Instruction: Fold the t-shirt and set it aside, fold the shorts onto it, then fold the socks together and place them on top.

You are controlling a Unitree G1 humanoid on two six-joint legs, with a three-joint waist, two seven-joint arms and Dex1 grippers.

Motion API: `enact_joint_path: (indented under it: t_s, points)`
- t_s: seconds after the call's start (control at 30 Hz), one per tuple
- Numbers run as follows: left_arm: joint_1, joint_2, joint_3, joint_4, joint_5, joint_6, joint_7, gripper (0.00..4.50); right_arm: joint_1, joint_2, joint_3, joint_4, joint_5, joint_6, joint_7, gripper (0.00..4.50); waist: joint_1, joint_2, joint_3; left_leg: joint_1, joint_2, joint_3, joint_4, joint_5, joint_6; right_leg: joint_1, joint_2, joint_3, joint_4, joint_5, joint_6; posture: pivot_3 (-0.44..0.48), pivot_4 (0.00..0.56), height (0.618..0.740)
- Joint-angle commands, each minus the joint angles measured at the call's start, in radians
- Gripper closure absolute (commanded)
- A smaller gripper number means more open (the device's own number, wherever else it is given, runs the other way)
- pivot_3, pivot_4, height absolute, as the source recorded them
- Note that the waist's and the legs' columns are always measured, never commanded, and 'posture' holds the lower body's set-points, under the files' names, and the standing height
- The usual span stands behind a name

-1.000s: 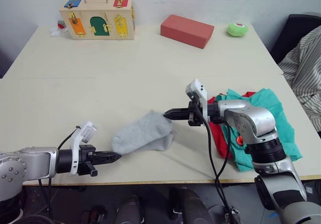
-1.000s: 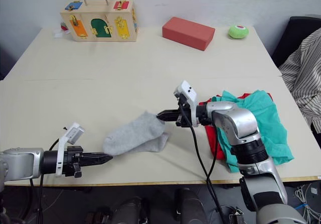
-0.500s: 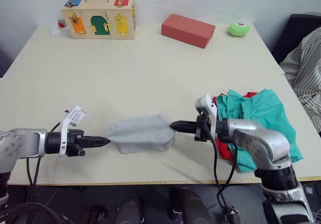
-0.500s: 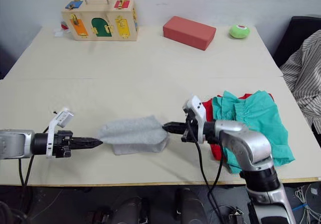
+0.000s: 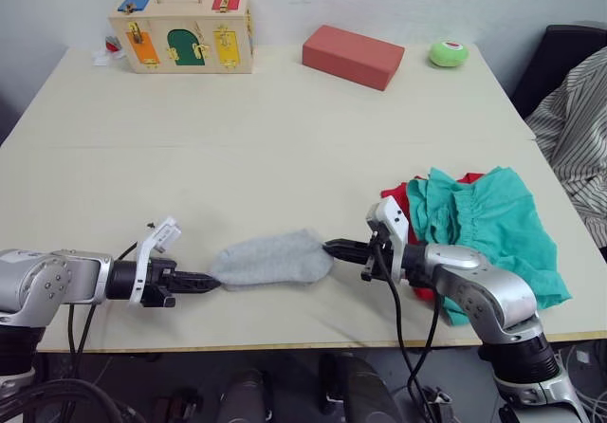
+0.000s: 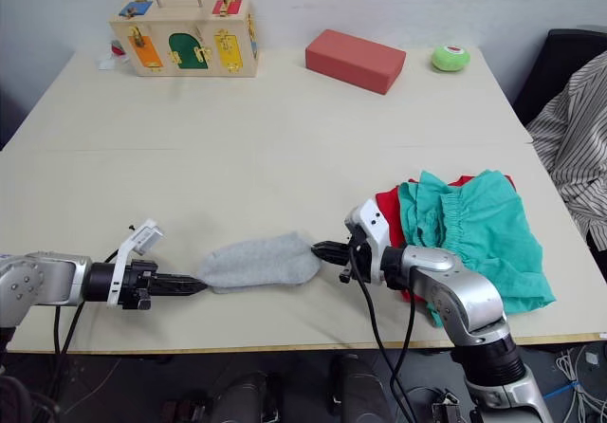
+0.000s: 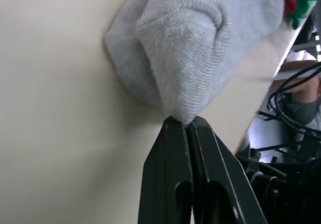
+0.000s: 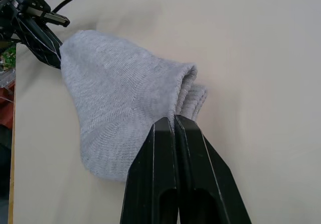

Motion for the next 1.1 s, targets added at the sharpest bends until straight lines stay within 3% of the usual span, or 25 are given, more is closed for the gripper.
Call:
enact_joint_path:
  t_s: [0.03, 0.3, 0.37, 0.47, 0.63, 0.67, 0.8, 0.83, 0.93, 1.07, 1.1]
  points:
    - [0.013, -0.007, 0.019, -0.037, 0.005, -0.011, 0.002, 4.48, -0.003, -0.018, 0.014, -0.001, -0.009, -0.027, 0.022, 4.5, 0.0, 0.0, 0.0, 0.0, 0.0, 0.0, 0.0, 0.0, 0.0, 0.0, 0.0, 0.0, 0.0, 0.0, 0.0, 0.0, 0.15, 0.74]
    - [0.034, -0.047, 0.021, -0.052, 0.028, -0.044, 0.026, 4.48, 0.011, -0.022, 0.032, 0.029, -0.032, -0.072, 0.051, 4.5, 0.0, 0.0, 0.0, 0.0, 0.0, 0.0, 0.0, 0.0, 0.0, 0.0, 0.0, 0.0, 0.0, 0.0, 0.0, 0.0, 0.15, 0.74]
    - [0.047, -0.052, 0.034, -0.059, 0.028, -0.053, 0.026, 4.07, 0.014, -0.011, 0.008, 0.034, -0.018, -0.074, 0.043, 4.5, -0.001, 0.0, 0.0, 0.0, 0.0, 0.0, 0.0, 0.0, 0.0, 0.0, 0.0, 0.0, 0.001, 0.0, 0.0, 0.0, 0.15, 0.74]
    - [0.082, -0.052, 0.068, -0.081, 0.033, -0.09, 0.021, 3.31, 0.027, -0.029, -0.004, 0.023, -0.003, -0.09, 0.074, 3.86, -0.001, 0.0, 0.0, 0.0, 0.0, 0.0, 0.001, 0.0, 0.0, 0.0, 0.0, 0.0, 0.001, 0.0, 0.0, 0.0, 0.15, 0.74]
    - [0.19, -0.062, 0.199, -0.126, 0.069, -0.24, 0.01, 1.68, 0.072, -0.107, -0.053, -0.027, -0.002, -0.147, 0.125, 2.09, 0.0, 0.0, 0.0, 0.001, 0.0, 0.0, 0.0, 0.0, 0.0, 0.0, 0.0, 0.0, 0.001, 0.0, 0.0, 0.0, 0.15, 0.74]
    - [0.213, -0.067, 0.24, -0.128, 0.066, -0.279, -0.007, 1.4, 0.085, -0.124, -0.077, -0.041, 0.014, -0.16, 0.144, 2.08, 0.001, 0.0, 0.0, 0.001, 0.0, 0.0, 0.0, 0.0, 0.0, 0.001, -0.001, 0.0, 0.001, 0.0, 0.0, 0.0, 0.15, 0.74]
    - [0.306, -0.034, 0.356, -0.164, 0.058, -0.398, -0.138, 1.4, 0.11, -0.188, -0.157, -0.095, 0.093, -0.162, 0.213, 2.08, 0.0, 0.0, 0.0, 0.001, 0.0, 0.0, 0.0, 0.0, 0.001, 0.001, 0.0, 0.0, 0.0, 0.0, 0.0, 0.0, 0.15, 0.74]
    - [0.313, -0.032, 0.37, -0.172, 0.055, -0.424, -0.162, 1.38, 0.109, -0.189, -0.17, -0.105, 0.107, -0.167, 0.213, 2.28, 0.001, 0.0, 0.0, 0.001, 0.0, 0.0, 0.0, 0.0, 0.001, 0.001, 0.0, -0.001, 0.0, 0.0, 0.0, 0.0, 0.15, 0.74]
    - [0.294, -0.046, 0.386, -0.2, 0.041, -0.504, -0.215, 1.92, 0.098, -0.183, -0.173, -0.147, 0.142, -0.163, 0.207, 2.95, 0.002, 0.0, 0.0, 0.001, 0.0, 0.0, 0.0, 0.0, 0.001, 0.001, 0.0, -0.001, 0.0, 0.0, 0.0, 0.0, 0.15, 0.74]
    - [0.194, -0.125, 0.255, -0.243, 0.11, -0.613, -0.163, 3.2, 0.068, -0.107, -0.033, -0.126, -0.013, -0.293, 0.15, 4.36, 0.004, -0.001, 0.0, 0.002, 0.0, -0.001, 0.0, 0.0, 0.001, 0.003, 0.0, -0.001, 0.0, 0.0, 0.0, 0.0, 0.15, 0.74]
    - [0.184, -0.137, 0.225, -0.25, 0.127, -0.625, -0.154, 3.54, 0.065, -0.09, -0.01, -0.113, -0.044, -0.32, 0.137, 4.5, 0.003, -0.001, 0.0, 0.002, 0.0, -0.001, 0.0, 0.0, 0.001, 0.003, 0.0, -0.001, 0.0, 0.0, 0.001, 0.0, 0.15, 0.74]
